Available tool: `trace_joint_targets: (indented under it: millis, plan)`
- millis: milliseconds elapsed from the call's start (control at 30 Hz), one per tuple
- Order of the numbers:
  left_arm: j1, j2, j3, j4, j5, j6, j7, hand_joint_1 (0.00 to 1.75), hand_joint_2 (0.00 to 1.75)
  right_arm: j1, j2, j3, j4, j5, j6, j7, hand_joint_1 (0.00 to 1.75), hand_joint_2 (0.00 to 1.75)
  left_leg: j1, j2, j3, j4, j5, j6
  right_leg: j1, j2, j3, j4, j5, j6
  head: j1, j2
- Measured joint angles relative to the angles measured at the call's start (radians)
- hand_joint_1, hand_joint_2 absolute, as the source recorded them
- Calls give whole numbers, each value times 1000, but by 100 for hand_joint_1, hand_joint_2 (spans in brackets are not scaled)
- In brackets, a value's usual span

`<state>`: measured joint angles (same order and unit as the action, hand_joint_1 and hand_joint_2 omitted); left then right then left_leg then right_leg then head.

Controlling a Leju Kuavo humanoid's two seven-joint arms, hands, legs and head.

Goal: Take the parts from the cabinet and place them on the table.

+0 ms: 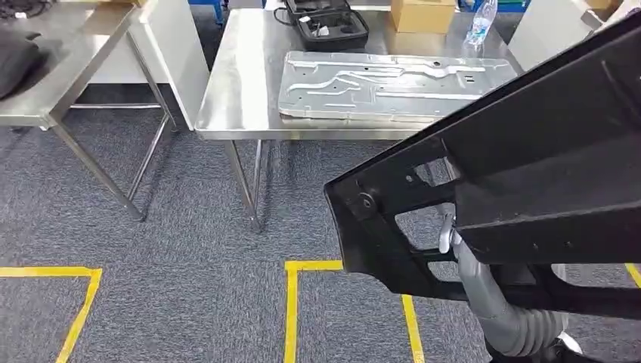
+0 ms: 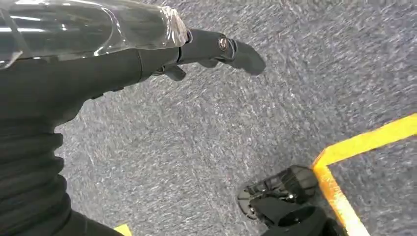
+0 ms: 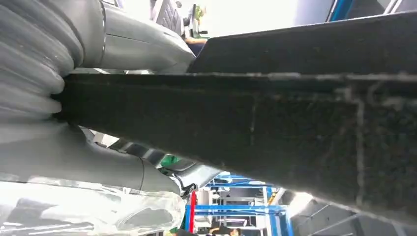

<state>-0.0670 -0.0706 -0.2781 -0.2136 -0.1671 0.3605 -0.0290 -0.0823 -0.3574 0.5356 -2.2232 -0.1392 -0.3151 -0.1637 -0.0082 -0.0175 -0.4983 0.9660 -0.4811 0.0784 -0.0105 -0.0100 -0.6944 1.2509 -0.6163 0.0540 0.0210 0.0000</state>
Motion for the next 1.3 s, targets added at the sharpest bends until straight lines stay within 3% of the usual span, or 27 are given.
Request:
trace_joint_targets:
  millis: [33,100,133,167,200,267,300,333,400,433,467,500,533,600,633,667,767,833,900,967,1000,1033,1100,1133,1167,1200,1300]
  plan:
    - [0,0,0,0,1,0,0,0,175,0,0,0,0,0,0,0,175,175,0,-2,17,0,-11,-2,2,0,12,-65,48,-5,0,0]
    - [-1,0,0,0,1,0,0,0,175,0,0,-1,0,0,1,0,175,175,0,-4,40,-3,-37,-7,8,0,52,-235,209,-16,1,0]
    - [-2,0,0,0,2,0,-1,0,175,4,0,-2,0,0,2,-1,175,175,-3,-7,61,2,-49,-12,13,3,51,-250,223,-20,-1,0]
    - [-3,0,0,0,2,0,-2,0,175,2,0,-2,1,-2,3,0,175,175,-4,-7,52,-6,-56,-21,16,3,58,-251,209,-21,0,0]
    - [-2,0,0,0,2,0,-2,0,175,2,0,-3,1,-3,3,0,175,175,-4,-7,65,-8,-58,-27,16,4,60,-254,218,-28,0,0]
    - [-3,0,0,0,2,0,-1,0,175,0,0,-3,1,-3,3,-1,175,175,-6,-5,71,5,-57,-34,12,4,76,-260,210,-38,0,0]
    - [-3,0,0,0,3,0,-2,0,175,-1,0,-3,0,-3,3,-2,175,175,-3,-2,60,40,-64,-38,9,4,90,-266,206,-42,0,0]
    - [-5,0,0,0,3,0,-2,0,175,-2,0,-3,0,-2,4,-2,175,175,-2,0,25,103,-71,-43,8,3,96,-267,200,-48,-6,0]
    - [-5,0,0,0,5,0,-2,0,175,-1,0,-3,0,-3,6,-2,175,175,4,0,-81,256,-129,-53,8,3,104,-267,186,-51,-6,0]
    - [-1,0,0,0,7,0,-1,0,175,0,0,-3,0,-3,7,-2,175,175,6,0,-124,307,-164,-58,8,4,111,-267,178,-51,-6,0]
    - [1,0,0,0,7,0,-1,0,175,0,0,-2,0,-3,7,-3,175,175,8,1,-153,325,-177,-61,7,6,121,-267,170,-50,-6,0]
    - [2,0,0,0,7,0,-1,0,175,0,0,-2,0,-3,7,-3,175,175,11,1,-160,299,-161,-63,6,7,135,-267,160,-48,-6,0]
    - [2,0,0,0,7,0,-1,0,175,0,0,-2,0,-4,7,-3,175,175,13,1,-151,237,-117,-66,5,8,152,-267,149,-45,-6,0]
    - [3,0,0,0,7,0,-2,0,175,-1,0,-2,0,-4,8,-3,175,175,13,5,-114,72,27,-61,4,7,179,-270,126,-37,-6,0]
    - [7,0,0,0,7,0,-1,0,175,-2,0,-2,1,-4,9,-5,175,175,9,10,-116,40,68,-53,7,7,193,-265,119,-32,-6,0]
    - [3,0,0,0,7,0,-1,0,175,-1,1,-2,2,-5,10,-5,175,175,3,11,-111,37,45,-43,8,10,192,-270,114,-26,-7,0]
    - [1,0,0,0,7,2,-2,0,175,-3,1,-2,2,-5,11,-5,175,175,4,8,-93,28,58,-20,7,12,203,-267,108,-9,-6,0]
    - [1,2,0,0,7,3,-2,0,175,-3,1,-3,2,-5,11,-6,175,175,6,8,-72,20,53,-8,4,11,183,-210,91,-3,-5,0]
    - [-2,3,0,0,7,3,-2,0,175,0,1,-3,2,-5,11,-6,175,175,4,8,-60,20,40,0,2,11,83,-48,36,2,-3,0]
    - [0,2,0,0,8,2,-2,0,175,0,1,-3,3,-5,11,-6,175,175,1,8,-46,20,25,2,3,11,2,49,-2,3,-3,0]
    - [1,2,0,0,8,2,-1,0,175,0,1,-3,3,-5,11,-6,175,175,0,7,-36,20,17,2,3,11,-9,36,12,3,-3,0]
    - [1,2,0,0,8,2,-1,0,175,0,1,-3,3,-5,11,-6,175,175,0,5,-24,20,9,1,3,11,0,-14,50,1,-3,0]
    - [1,2,0,0,8,2,-1,0,175,0,1,-3,3,-5,11,-6,175,175,1,2,5,20,-12,-4,3,11,59,-196,184,-5,-2,0]
    - [1,2,0,0,8,2,-1,0,175,1,0,-3,3,-5,11,-6,175,175,1,0,4,19,-20,-8,5,12,69,-239,218,-9,-3,0]
    - [-1,2,0,0,8,2,-1,0,175,-2,1,-3,4,-5,11,-5,175,175,-2,-3,9,17,-23,-14,11,10,64,-245,181,-11,-4,0]
    - [-2,2,0,0,8,2,-1,0,175,-1,1,-3,4,-6,11,-5,175,175,-2,-2,3,13,-26,-19,13,11,65,-246,203,-18,-3,0]
    - [0,2,0,0,8,2,-1,0,175,-1,2,-4,4,-5,13,-5,175,175,-4,-1,10,31,-31,-29,3,10,84,-258,203,-31,-3,0]
